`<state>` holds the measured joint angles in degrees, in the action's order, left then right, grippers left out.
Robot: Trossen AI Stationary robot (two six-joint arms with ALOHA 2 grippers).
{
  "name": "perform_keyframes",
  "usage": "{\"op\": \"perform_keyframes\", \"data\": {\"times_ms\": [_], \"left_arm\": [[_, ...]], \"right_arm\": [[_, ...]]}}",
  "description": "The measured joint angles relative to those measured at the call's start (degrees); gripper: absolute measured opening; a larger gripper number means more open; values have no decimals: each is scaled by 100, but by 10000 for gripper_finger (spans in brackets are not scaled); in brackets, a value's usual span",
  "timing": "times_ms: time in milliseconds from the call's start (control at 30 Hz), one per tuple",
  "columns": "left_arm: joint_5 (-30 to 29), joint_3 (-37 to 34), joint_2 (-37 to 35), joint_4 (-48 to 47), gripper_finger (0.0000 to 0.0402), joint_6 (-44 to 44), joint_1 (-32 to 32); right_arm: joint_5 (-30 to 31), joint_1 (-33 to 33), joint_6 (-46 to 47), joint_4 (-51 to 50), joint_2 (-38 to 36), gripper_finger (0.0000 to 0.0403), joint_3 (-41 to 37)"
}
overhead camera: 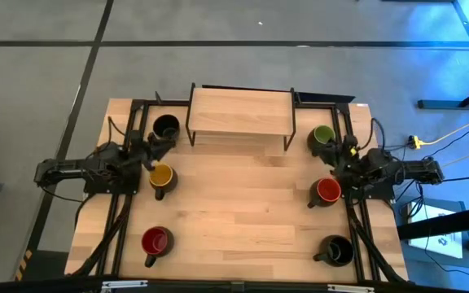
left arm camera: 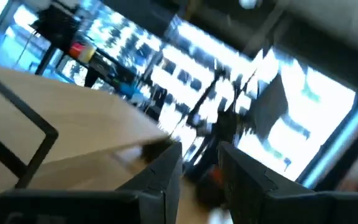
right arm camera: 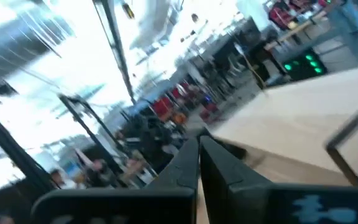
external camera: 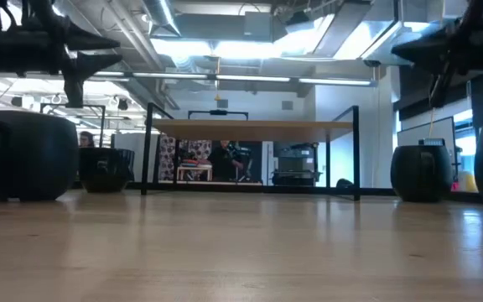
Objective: Place coffee mugs
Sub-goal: Put the orange cup on the shelf
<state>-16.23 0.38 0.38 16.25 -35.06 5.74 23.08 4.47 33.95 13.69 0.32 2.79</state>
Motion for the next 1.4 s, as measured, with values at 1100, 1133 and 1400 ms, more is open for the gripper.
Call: {"op": "perform_keyframes", "data": {"times_ms": [1100, 1133, 1400], "left_arm": [[388, 2798, 3567, -1047, 99, 230, -2], [387, 2928, 3701, -1120, 99, 261, 0], [376, 3357, 4291, -1154, 99, 393, -2]], "right_arm": [[-1298, 0, -255, -6883, 3784, 5, 4815], [-1397, 0, -232, -6966, 3877, 5, 4881], [-2790, 0, 517, -7821, 4548, 5, 5095]]}}
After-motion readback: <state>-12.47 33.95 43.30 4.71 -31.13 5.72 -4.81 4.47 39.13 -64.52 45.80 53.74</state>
